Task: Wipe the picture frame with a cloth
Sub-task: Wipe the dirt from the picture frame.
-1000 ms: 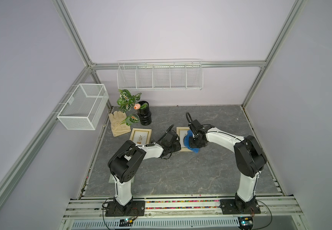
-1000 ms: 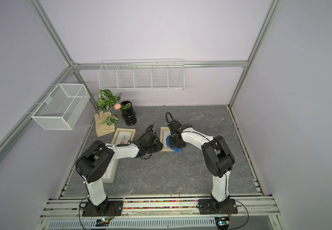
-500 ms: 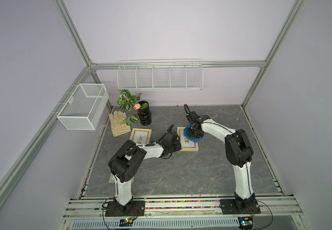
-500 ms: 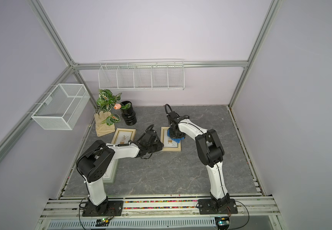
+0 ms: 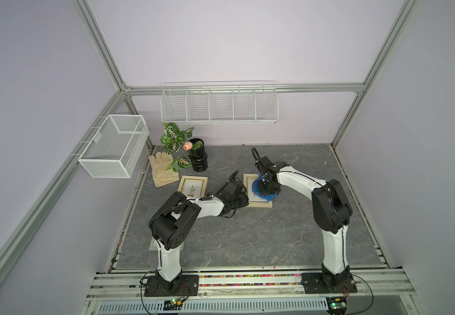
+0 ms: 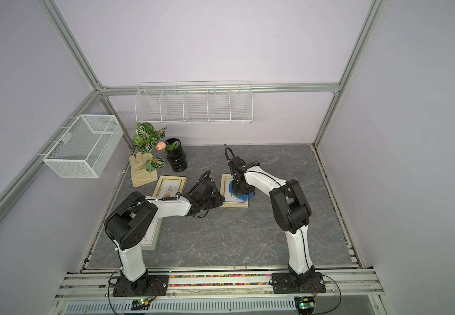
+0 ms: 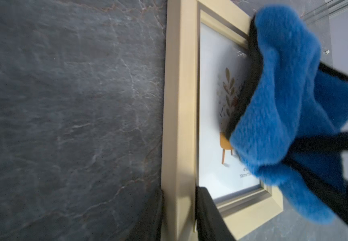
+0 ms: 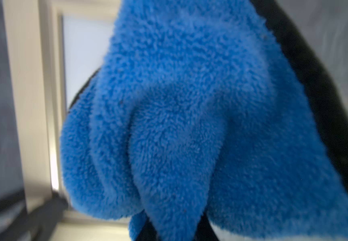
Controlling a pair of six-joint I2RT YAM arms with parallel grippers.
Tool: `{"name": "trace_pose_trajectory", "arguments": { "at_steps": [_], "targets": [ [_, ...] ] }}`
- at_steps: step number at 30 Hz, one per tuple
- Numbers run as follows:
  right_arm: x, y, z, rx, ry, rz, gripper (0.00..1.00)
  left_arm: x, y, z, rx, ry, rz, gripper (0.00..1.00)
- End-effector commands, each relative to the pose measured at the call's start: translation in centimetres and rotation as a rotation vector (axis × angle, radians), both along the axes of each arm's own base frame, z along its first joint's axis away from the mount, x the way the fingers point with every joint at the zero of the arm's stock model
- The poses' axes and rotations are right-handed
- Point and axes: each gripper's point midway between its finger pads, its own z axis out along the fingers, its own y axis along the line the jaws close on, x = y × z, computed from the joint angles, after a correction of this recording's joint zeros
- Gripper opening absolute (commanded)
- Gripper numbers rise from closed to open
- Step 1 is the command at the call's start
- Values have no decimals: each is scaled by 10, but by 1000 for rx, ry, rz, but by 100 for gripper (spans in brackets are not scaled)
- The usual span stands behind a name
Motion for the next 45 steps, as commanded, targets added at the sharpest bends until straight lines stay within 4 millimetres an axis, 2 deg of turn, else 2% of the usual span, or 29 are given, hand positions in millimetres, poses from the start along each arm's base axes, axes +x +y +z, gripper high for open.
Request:
{"name": "trace_pose_trajectory", "arguments": {
  "at_steps": [1,4,9,12,14,17,19,22,28,29,32,36,38,41,45],
  "targets": [
    [21,-13,-1,-81,18,15,9,-85,76,-104,325,361,12,29],
    [17,-11,-2,-77,25,21,9,-85,75,-104,323,361,11,29],
    [-28,-16,-10,-77,55,31,10,-84,75,-103,324,358,7,29],
    [-38,-17,-11,-45,52,24,11,-84,74,-104,323,362,2,29],
    [-27,-19,-11,-46,39,16,11,-85,74,-105,326,365,-1,29],
    [2,-18,-8,-49,28,3,10,-85,75,-104,332,365,2,29],
    [24,-9,-2,-49,0,11,10,-85,75,-105,330,366,-2,29],
    [42,8,-2,-18,-2,16,10,-85,73,-105,327,366,-6,29],
    [46,62,-5,45,3,68,9,-86,74,-105,330,368,-7,29],
    [45,64,-6,38,7,72,9,-86,75,-105,332,369,-5,29],
    [50,47,-8,-34,7,50,8,-87,76,-105,338,371,-4,29],
    [63,1,2,-126,-34,2,8,-88,79,-104,344,368,2,29],
    [64,-7,10,-139,-52,-3,9,-88,80,-104,345,366,4,30],
    [62,4,11,-118,-52,14,9,-86,79,-103,344,364,5,30],
    [57,42,2,-68,-26,56,9,-87,78,-105,347,369,1,30]
  ]
}}
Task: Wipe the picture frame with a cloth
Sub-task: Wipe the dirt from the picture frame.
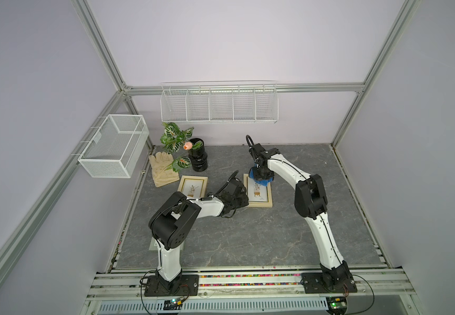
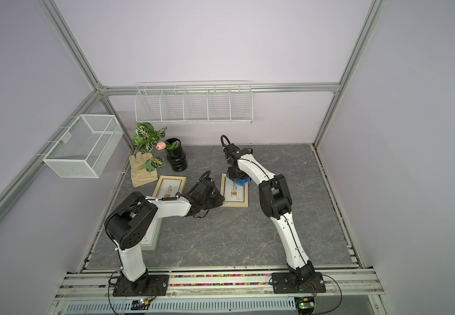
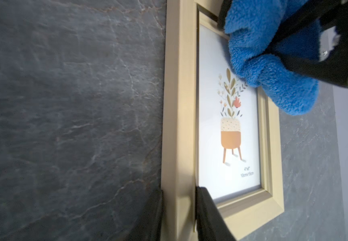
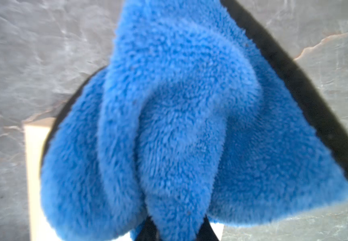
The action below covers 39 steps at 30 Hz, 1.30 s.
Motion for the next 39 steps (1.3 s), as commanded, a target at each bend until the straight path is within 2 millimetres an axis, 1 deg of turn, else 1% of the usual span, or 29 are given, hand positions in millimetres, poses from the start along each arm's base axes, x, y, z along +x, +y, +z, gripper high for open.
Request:
{"name": "trace_pose_trajectory", "arguments": {
  "at_steps": [1,3,5,10,12,14,15,17,19,22,24,25,27,31,33,34,37,39],
  "targets": [
    [-10,36,-3,22,22,58,9,-87,78,-105,350,375,-1,30],
    [-10,47,-5,28,33,73,8,-88,79,-104,352,377,0,30],
    [-7,45,-4,9,30,71,8,-88,80,-104,355,376,4,30],
    [2,6,6,-72,6,35,7,-89,82,-104,362,379,7,30],
    [2,-5,8,-84,-4,24,7,-89,82,-104,361,376,8,30],
    [1,-12,9,-89,-8,9,7,-88,82,-104,362,375,8,30],
    [0,-11,10,-83,-11,7,8,-88,82,-104,361,374,8,30],
    [-1,-1,8,-61,-9,19,8,-89,82,-104,360,376,10,30],
    [-2,16,8,-47,-13,43,8,-89,83,-104,361,376,12,30],
    [-3,36,6,-32,-5,65,8,-89,83,-104,362,376,10,30],
    [-2,42,3,-31,4,74,8,-90,83,-105,362,379,8,30],
    [-1,41,2,-37,7,77,8,-90,83,-105,361,381,11,30],
    [2,34,0,-58,9,74,7,-90,84,-105,364,381,13,30],
    [9,0,2,-110,9,34,6,-90,85,-104,370,379,20,30],
    [11,-14,12,-127,-19,20,7,-90,86,-105,373,383,23,30],
    [11,-21,15,-131,-27,14,7,-90,87,-105,376,386,28,30],
    [2,-31,21,-137,-34,10,8,-90,88,-106,381,386,32,30],
    [-8,-36,18,-139,-20,12,8,-89,88,-105,382,383,34,30]
  ]
}}
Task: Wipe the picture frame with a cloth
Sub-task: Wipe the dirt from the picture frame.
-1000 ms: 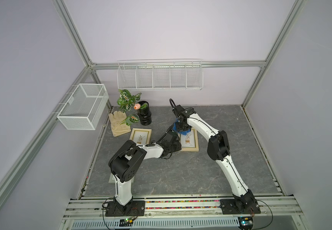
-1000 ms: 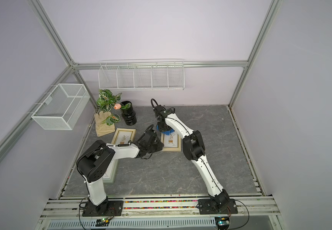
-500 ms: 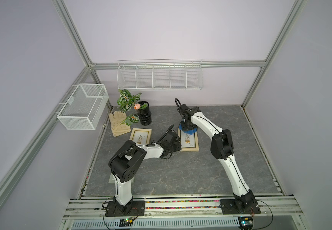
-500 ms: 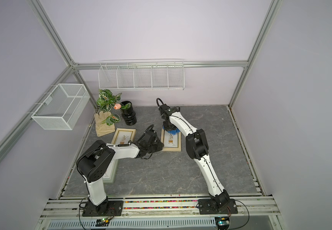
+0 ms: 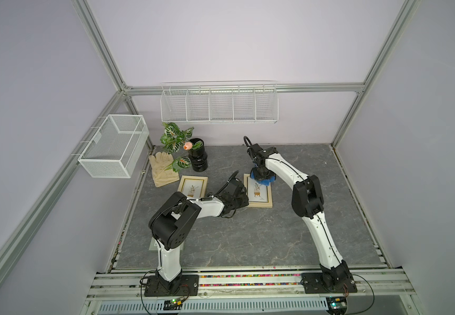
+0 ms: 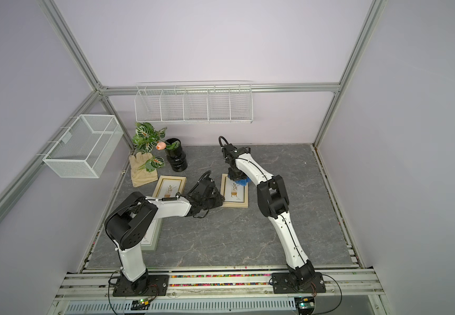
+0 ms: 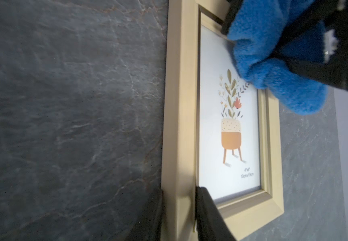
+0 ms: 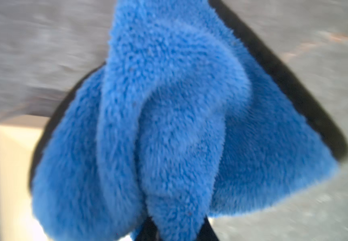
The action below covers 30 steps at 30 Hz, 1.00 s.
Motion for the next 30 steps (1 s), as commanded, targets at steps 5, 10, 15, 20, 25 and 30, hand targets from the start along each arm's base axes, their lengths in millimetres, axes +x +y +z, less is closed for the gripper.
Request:
{"name": "trace_pose_trajectory", "arguments": {
  "at_steps": [5,10,15,20,25,30],
  "targets": [
    [-46,-13,2,27,10,16,7,-90,86,-107,375,392,29,30],
    [-108,-17,-15,69,84,24,8,-88,84,-108,377,394,21,30],
    [-118,-16,-20,110,95,13,9,-88,82,-109,368,394,18,30],
    [-63,-7,-9,120,42,5,9,-88,82,-108,369,394,16,30],
    [-35,0,-6,77,31,27,7,-88,83,-108,367,391,20,30],
    [-73,-14,-14,45,61,26,7,-88,84,-109,373,396,27,30]
  ]
}}
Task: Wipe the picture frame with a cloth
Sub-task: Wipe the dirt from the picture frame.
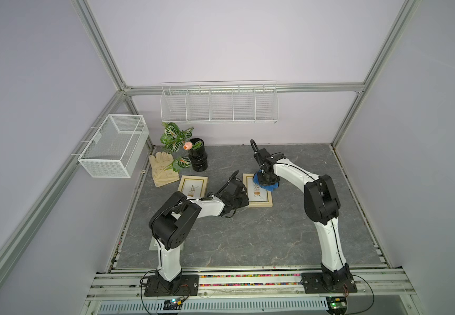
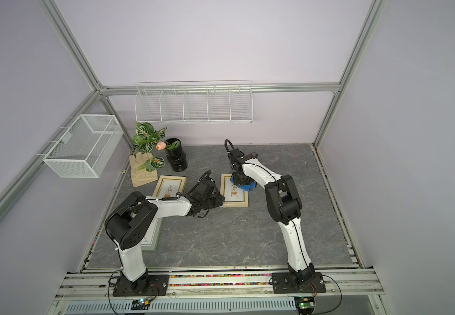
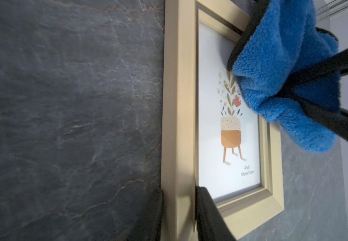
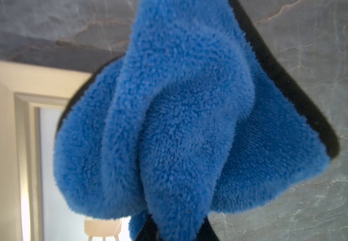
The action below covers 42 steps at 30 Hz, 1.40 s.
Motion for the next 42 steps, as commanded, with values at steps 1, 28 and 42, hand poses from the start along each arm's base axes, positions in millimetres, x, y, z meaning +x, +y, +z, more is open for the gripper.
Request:
{"name": "trace_pose_trajectory", "arguments": {
  "at_steps": [1,28,42],
  "targets": [
    [-49,-14,-7,-49,84,18,7,-88,84,-108,368,390,22,30],
    [-120,2,-22,162,216,-28,8,-88,81,-109,344,388,32,30],
    [-118,9,-24,149,220,-31,8,-90,85,-109,353,394,40,30]
  ]
}}
